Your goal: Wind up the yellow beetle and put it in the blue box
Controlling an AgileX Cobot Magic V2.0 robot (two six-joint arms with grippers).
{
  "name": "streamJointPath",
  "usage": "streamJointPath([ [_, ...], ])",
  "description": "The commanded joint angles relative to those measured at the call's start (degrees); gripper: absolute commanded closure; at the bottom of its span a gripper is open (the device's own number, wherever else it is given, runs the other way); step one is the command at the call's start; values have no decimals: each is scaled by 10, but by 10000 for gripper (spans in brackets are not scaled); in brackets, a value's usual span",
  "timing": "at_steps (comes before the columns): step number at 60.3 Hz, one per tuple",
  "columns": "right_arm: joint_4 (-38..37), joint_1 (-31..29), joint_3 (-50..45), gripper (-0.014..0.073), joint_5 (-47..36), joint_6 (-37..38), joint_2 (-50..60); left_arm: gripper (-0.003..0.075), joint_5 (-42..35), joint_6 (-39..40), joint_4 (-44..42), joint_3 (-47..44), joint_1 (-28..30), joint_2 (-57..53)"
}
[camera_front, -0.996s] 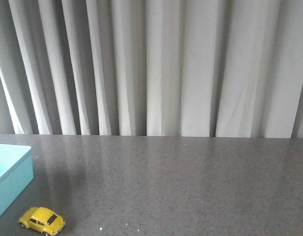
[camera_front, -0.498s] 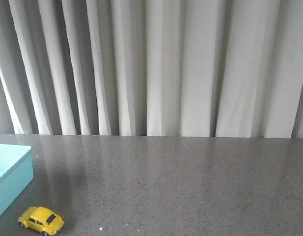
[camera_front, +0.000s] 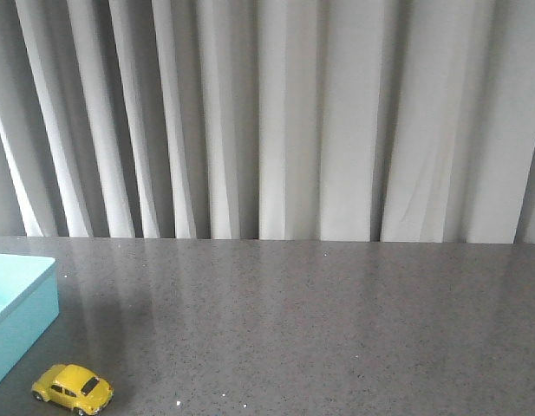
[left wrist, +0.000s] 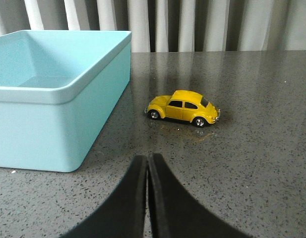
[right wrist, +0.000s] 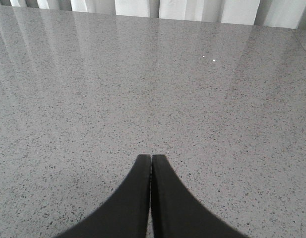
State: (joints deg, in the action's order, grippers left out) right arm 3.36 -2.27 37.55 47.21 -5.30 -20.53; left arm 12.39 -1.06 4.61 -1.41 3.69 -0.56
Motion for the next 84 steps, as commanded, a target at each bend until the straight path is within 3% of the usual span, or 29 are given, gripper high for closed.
streamJointPath([
  [1, 0, -1, 14, 601, -38, -2, -5, 726, -40, 4, 2, 8, -4, 1],
  [34, 0, -1, 14, 601, -38, -2, -5, 726, -47, 3, 1, 8, -4, 1],
  [49, 1, -1, 14, 601, -38, -2, -5, 726, -149, 50, 63, 8, -4, 1],
  [69, 1, -1, 14, 601, -38, -2, -5, 726, -277, 51, 62, 8, -4, 1],
  [77, 1, -1, 14, 601, -38, -2, -5, 713, -253, 110, 62, 10, -4, 1],
  [84, 1, -1, 14, 601, -38, -2, -5, 661, -177, 150, 62, 36, -4, 5],
])
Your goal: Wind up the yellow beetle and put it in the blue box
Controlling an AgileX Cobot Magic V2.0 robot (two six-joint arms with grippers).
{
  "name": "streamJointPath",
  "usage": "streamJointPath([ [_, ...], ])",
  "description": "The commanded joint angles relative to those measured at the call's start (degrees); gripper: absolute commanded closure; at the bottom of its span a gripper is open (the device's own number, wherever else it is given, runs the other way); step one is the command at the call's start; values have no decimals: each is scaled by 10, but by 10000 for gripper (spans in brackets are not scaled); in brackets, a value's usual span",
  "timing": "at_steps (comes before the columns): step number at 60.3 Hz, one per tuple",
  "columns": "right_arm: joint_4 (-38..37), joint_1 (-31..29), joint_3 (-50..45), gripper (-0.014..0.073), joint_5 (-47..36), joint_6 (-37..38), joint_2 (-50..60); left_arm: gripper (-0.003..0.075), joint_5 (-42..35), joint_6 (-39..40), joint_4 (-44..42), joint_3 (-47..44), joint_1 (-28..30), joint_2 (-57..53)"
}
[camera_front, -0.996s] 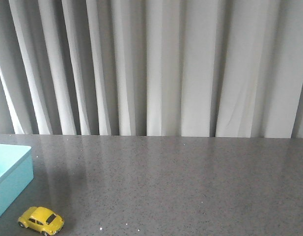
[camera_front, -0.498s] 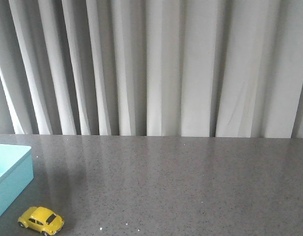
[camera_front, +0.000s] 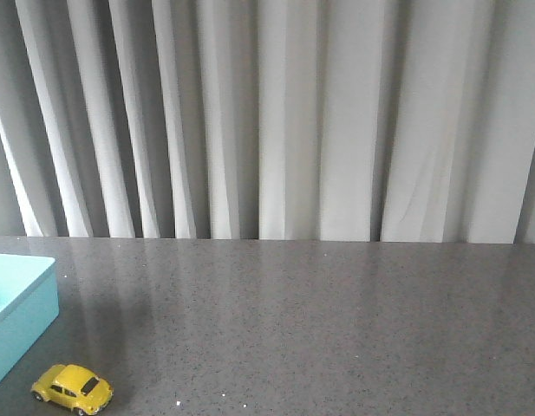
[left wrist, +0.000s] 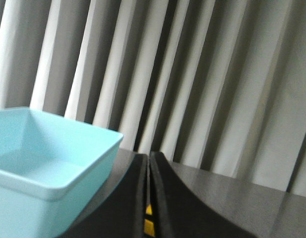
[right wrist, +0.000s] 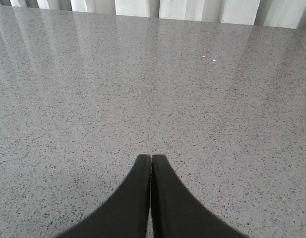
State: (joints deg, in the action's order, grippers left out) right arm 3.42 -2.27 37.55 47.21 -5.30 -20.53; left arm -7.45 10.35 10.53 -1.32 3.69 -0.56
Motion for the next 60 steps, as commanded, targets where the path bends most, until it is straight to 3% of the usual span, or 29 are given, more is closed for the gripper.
streamJointPath([
  [1, 0, -1, 14, 601, -38, -2, -5, 652, 28, 36, 3, 40, -4, 6],
  [6, 0, -1, 14, 601, -38, -2, -5, 579, 62, 36, 3, 75, -4, 17],
  [15, 0, -1, 14, 601, -38, -2, -5, 377, 124, 11, 2, 163, -4, 69],
  [20, 0, -1, 14, 601, -38, -2, -5, 274, 196, -47, 1, 226, -4, 119],
  [25, 0, -1, 14, 601, -38, -2, -5, 209, 290, -160, 3, 297, -4, 185],
  [35, 0, -1, 14, 601, -38, -2, -5, 215, 449, -368, 31, 422, -4, 318],
  [41, 0, -1, 14, 601, -38, -2, -5, 218, 495, -479, 51, 484, -4, 377],
  [60, 0, -1, 14, 601, -38, -2, -5, 218, 487, -560, 40, 617, -4, 484],
])
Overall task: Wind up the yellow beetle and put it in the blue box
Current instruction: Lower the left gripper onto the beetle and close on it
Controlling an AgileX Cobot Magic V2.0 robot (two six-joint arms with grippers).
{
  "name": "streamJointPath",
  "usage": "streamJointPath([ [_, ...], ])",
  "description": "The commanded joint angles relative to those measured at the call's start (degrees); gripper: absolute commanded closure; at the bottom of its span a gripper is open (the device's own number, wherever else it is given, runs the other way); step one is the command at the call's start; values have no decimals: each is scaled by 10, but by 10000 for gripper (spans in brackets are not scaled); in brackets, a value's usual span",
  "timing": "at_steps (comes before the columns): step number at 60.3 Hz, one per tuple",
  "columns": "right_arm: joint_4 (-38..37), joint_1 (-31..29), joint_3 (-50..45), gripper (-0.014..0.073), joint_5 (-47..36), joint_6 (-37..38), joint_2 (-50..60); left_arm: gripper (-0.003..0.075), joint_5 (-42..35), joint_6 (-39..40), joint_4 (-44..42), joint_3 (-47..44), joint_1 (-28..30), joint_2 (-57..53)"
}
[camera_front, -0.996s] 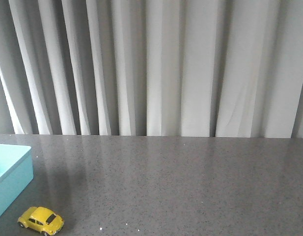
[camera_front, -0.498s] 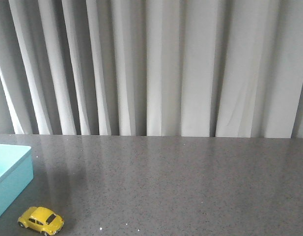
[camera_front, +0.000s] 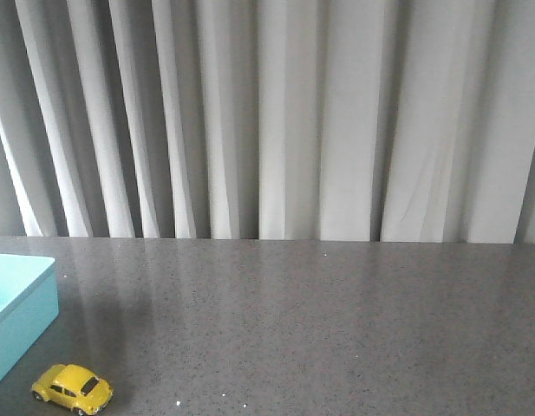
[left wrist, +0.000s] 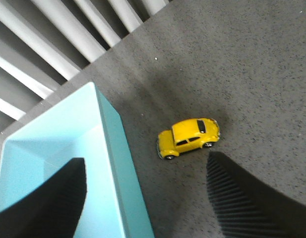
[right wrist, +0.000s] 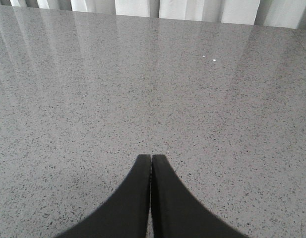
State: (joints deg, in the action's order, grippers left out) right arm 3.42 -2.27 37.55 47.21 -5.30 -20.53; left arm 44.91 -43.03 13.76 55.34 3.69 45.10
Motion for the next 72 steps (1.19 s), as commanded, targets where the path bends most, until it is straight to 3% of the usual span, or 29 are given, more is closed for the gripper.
streamJointPath([
  [1, 0, -1, 14, 601, -38, -2, -5, 218, -39, -30, 8, 57, -4, 33],
  [21, 0, -1, 14, 601, -38, -2, -5, 218, -25, -93, -6, 192, -5, 211],
  [52, 0, -1, 14, 601, -38, -2, -5, 218, -30, -281, -21, 196, -40, 438],
  [72, 0, -1, 14, 601, -38, -2, -5, 218, -47, -286, -54, 196, -44, 499],
])
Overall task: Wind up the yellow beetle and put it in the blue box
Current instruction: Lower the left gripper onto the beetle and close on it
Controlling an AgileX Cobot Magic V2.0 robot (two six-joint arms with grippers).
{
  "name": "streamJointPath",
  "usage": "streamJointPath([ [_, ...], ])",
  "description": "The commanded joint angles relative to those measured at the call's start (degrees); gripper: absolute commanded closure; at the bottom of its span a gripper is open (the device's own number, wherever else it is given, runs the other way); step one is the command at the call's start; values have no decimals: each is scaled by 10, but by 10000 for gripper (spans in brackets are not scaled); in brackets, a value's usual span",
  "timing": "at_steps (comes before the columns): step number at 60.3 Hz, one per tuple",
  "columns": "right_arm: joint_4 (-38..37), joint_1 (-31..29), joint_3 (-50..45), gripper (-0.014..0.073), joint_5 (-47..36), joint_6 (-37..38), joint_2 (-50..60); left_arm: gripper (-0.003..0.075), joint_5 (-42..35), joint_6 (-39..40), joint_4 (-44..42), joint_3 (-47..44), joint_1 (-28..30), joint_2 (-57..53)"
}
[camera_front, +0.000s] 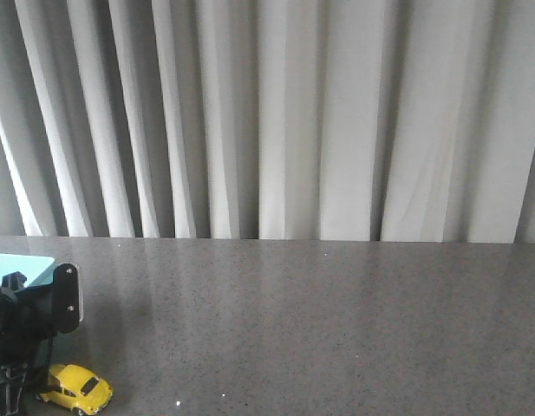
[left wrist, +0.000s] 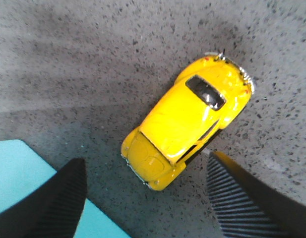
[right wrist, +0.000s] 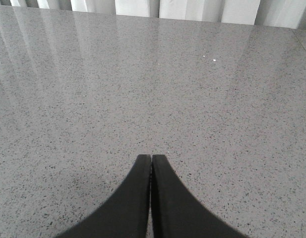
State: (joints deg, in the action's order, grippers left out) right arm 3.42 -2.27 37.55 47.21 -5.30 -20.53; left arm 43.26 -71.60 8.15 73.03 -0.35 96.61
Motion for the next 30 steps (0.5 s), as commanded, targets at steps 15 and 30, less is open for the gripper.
streamJointPath([
  [15, 0, -1, 14, 601, -38, -2, -5, 248, -42, -1, -19, 19, -4, 13],
  [30, 0, -1, 14, 601, -38, -2, -5, 295, -58, -4, -16, 19, -4, 32],
])
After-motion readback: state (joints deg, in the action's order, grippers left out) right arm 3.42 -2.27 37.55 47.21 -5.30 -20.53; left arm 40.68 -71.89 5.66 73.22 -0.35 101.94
